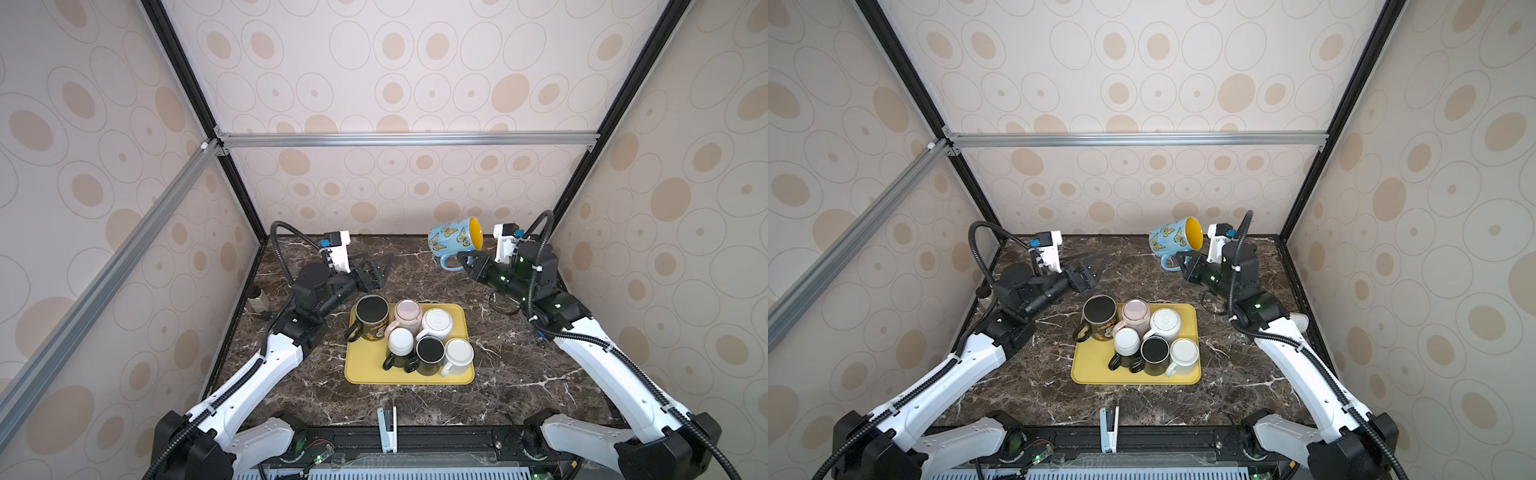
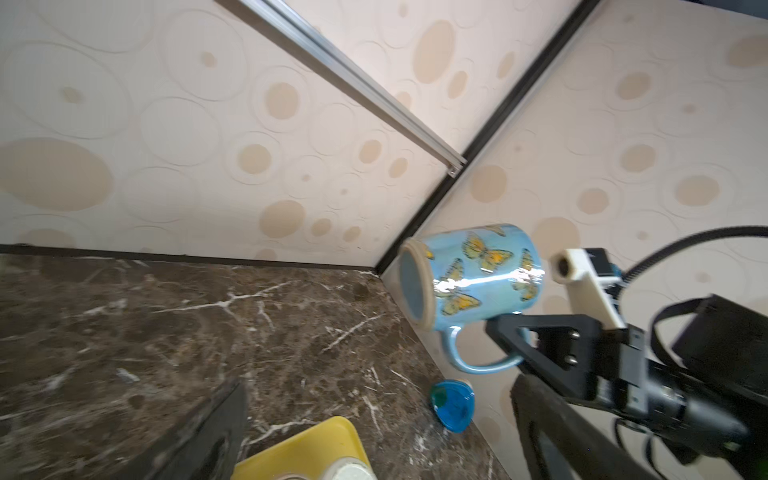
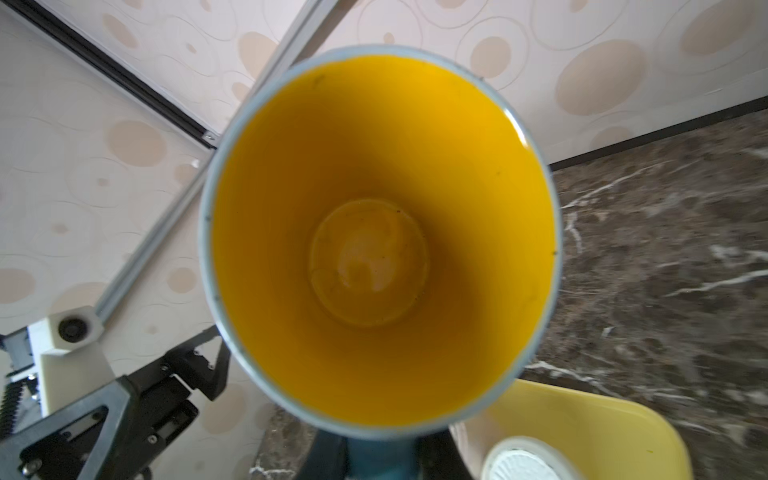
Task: Turn the mug right side up
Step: 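Carry the mug with the right gripper toward the blue bottle while the left withdraws, then lower the upright mug onto the table with the right gripper and open it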
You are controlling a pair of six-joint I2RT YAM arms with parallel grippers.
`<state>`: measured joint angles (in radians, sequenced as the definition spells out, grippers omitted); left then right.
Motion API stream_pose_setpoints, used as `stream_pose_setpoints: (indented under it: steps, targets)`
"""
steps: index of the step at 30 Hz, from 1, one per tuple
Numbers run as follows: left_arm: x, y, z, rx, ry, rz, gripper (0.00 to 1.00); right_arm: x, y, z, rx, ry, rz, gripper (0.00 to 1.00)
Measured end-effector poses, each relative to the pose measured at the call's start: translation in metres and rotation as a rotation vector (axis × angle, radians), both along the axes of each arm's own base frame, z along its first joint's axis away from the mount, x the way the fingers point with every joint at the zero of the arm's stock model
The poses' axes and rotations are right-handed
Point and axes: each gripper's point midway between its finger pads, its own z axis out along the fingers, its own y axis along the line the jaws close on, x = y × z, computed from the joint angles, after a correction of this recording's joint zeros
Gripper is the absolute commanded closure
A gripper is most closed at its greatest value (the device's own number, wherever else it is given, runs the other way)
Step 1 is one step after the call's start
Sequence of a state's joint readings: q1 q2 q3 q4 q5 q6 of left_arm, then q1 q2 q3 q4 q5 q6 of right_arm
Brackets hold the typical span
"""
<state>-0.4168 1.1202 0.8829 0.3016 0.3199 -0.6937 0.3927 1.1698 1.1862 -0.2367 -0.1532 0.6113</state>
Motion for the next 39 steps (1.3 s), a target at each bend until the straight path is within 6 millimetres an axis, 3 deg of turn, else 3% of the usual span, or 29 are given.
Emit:
stream_pose_setpoints:
  steps: [3,8,15,19,25,39]
  targets:
    - [0.014,0.026,-0.029,0.056,0.085,0.074,0.00,0.015,-0.021,-0.012,-0.195,0.030,-0.092,1.00]
    - [0.001,0.039,-0.068,0.151,0.161,0.107,0.00,0.041,-0.059,-0.070,-0.500,0.184,-0.193,1.00]
    - [-0.006,0.058,-0.081,0.264,0.184,0.179,0.00,0.072,-0.098,-0.158,-0.719,0.434,-0.221,1.00]
    - [-0.010,0.062,-0.087,0.286,0.191,0.191,0.00,0.086,-0.103,-0.188,-0.767,0.504,-0.198,1.00]
    - [-0.013,0.065,-0.107,0.319,0.231,0.189,0.00,0.091,-0.114,-0.204,-0.793,0.537,-0.195,1.00]
    - [-0.014,0.063,-0.108,0.325,0.231,0.177,0.01,0.100,-0.152,-0.209,-0.797,0.530,-0.199,1.00]
